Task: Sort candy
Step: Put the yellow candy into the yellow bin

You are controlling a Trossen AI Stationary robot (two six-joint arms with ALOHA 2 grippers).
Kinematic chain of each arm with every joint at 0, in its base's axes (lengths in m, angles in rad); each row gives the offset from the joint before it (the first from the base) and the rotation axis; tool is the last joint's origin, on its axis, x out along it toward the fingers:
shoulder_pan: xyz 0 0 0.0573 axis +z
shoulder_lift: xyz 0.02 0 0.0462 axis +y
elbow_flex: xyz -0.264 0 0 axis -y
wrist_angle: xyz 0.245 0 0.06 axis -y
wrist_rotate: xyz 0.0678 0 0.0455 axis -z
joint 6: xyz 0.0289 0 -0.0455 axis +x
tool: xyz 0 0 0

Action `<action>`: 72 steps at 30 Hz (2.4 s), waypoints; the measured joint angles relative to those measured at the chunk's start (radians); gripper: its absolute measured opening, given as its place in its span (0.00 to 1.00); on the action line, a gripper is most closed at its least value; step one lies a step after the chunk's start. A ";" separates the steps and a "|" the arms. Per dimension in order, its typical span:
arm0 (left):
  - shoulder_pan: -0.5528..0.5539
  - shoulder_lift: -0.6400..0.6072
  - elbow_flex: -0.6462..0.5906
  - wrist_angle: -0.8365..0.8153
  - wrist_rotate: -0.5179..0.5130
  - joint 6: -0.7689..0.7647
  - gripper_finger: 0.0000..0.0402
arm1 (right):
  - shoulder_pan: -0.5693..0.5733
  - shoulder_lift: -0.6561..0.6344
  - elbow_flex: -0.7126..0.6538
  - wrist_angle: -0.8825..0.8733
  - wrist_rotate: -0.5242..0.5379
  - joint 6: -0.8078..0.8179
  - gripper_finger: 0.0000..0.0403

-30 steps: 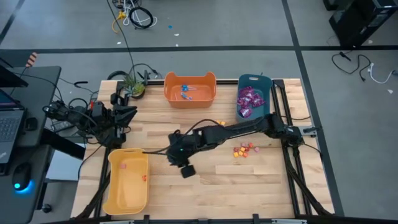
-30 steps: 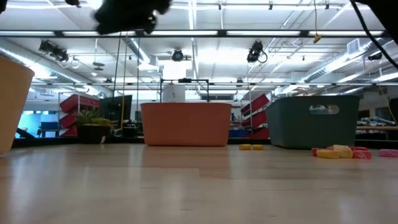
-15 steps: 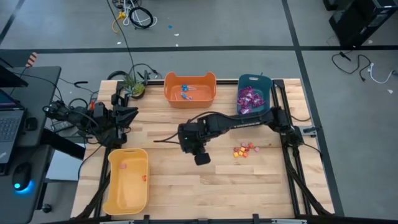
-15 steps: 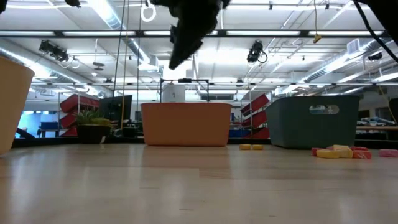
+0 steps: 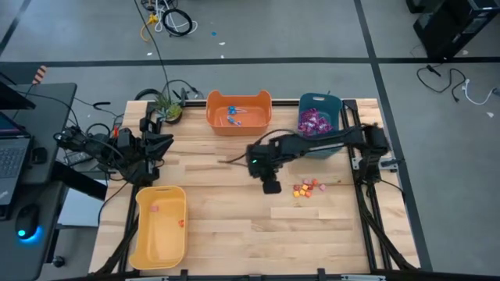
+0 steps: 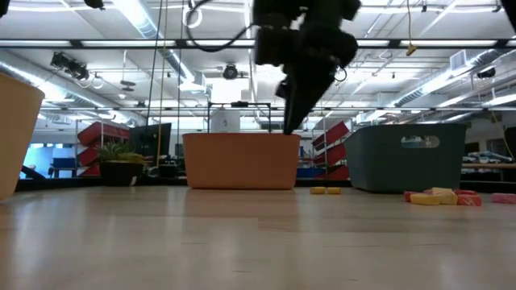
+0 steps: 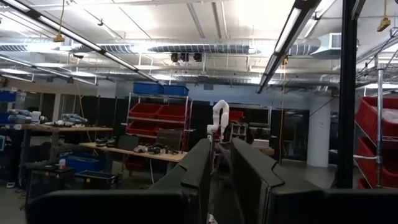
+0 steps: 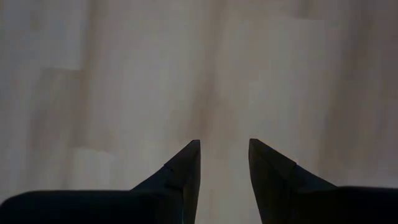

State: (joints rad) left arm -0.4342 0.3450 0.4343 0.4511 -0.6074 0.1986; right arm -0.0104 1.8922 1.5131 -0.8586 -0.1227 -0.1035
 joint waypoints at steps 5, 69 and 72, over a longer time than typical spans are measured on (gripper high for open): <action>0.000 0.000 0.000 0.000 0.000 0.004 0.17 | -0.050 -0.152 -0.225 0.163 0.108 -0.001 0.30; 0.001 0.002 0.000 -0.009 -0.008 0.036 0.17 | -0.181 -0.048 -0.467 0.440 0.305 -0.135 0.43; 0.001 0.002 0.000 -0.009 -0.008 0.036 0.17 | -0.182 -0.049 -0.467 0.441 0.305 -0.135 0.43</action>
State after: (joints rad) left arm -0.4328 0.3466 0.4343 0.4419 -0.6159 0.2348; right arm -0.1920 1.8428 1.0458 -0.4180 0.1822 -0.2386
